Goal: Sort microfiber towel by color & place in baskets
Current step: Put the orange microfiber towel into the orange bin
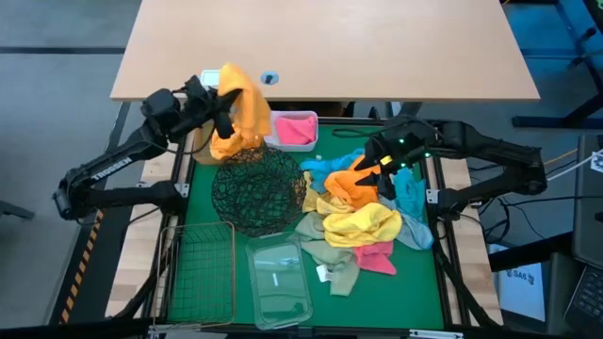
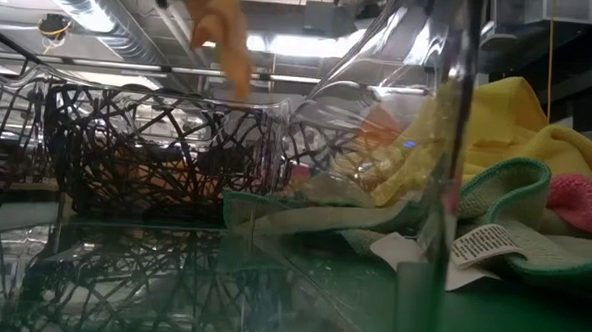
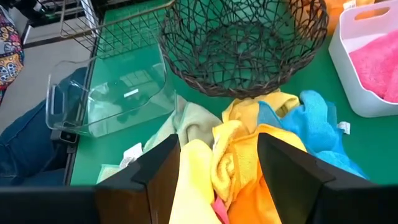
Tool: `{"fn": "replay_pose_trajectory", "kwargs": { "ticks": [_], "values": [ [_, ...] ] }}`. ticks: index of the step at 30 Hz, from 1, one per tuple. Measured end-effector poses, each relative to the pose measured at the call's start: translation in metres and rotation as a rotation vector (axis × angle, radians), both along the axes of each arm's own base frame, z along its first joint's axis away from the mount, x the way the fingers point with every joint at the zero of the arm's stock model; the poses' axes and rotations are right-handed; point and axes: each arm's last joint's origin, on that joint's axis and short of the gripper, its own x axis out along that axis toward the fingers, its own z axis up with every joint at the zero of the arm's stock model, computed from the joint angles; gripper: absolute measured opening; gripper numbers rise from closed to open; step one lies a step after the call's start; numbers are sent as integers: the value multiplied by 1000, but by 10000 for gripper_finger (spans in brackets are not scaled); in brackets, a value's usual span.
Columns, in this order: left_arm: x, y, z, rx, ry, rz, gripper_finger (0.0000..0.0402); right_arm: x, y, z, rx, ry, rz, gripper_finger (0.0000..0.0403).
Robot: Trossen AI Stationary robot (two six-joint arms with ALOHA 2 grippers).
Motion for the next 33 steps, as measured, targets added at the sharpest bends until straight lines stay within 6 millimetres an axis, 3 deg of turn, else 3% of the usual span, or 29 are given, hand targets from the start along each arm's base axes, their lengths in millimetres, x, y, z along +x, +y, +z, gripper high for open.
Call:
{"fn": "replay_pose_trajectory", "kwargs": {
  "ticks": [10, 17, 25, 33],
  "values": [
    [-23, 26, -34, -211, 274, 270, 1, 16, -2, -13, 1, 64, 7, 214],
    [-34, 32, -62, -400, 504, 388, 1, 15, -2, -15, 4, 82, 8, 214],
    [-27, 46, -90, -532, 671, 489, 1, 15, -2, -15, 3, 82, 8, 214],
    [-8, 61, -138, -639, 830, 449, 2, 15, -2, -15, 4, 84, 8, 214]
  ]
}}
